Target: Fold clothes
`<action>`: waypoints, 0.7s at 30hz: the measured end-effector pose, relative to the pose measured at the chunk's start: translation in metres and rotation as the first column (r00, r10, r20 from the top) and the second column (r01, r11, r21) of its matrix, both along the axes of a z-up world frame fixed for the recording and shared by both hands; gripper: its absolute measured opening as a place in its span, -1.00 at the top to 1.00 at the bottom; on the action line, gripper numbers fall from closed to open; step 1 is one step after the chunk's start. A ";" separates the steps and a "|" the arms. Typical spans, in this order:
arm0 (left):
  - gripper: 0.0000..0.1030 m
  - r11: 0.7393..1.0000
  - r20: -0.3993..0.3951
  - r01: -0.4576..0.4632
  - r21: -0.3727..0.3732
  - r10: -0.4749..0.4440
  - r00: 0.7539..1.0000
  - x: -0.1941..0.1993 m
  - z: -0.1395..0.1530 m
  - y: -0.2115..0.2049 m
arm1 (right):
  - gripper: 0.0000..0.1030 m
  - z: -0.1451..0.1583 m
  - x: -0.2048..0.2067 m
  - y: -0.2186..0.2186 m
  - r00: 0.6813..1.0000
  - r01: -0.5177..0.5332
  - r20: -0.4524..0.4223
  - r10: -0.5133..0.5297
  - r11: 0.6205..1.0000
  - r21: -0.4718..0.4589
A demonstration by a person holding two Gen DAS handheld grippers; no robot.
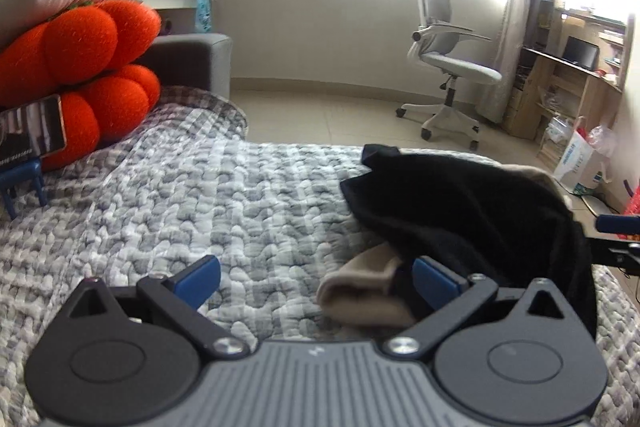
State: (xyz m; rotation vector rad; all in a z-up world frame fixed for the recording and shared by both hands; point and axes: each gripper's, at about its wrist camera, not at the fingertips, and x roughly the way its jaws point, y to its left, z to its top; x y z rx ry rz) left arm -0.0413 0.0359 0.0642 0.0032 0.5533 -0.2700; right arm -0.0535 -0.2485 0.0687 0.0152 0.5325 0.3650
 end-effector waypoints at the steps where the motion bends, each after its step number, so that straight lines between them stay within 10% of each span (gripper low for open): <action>1: -0.99 1.000 0.016 0.018 0.010 -0.018 1.000 -0.002 0.004 -0.001 | -0.81 0.001 0.004 0.008 0.999 -0.047 -0.010 0.047 0.999 -0.011; 6: -0.99 0.996 0.026 0.042 0.073 -0.044 0.999 -0.010 0.010 0.000 | 0.62 0.000 0.016 0.048 0.981 -0.176 -0.091 0.169 0.982 -0.073; 15: -0.99 0.991 0.023 0.137 -0.007 -0.136 0.990 -0.022 0.023 0.000 | 0.70 0.028 0.002 0.068 0.942 -0.332 -0.034 0.333 0.943 0.032; 21: -0.99 0.983 -0.012 0.137 -0.125 -0.140 0.990 -0.018 0.022 0.015 | 0.66 0.024 -0.018 0.086 0.824 -0.560 -0.078 0.561 0.828 0.041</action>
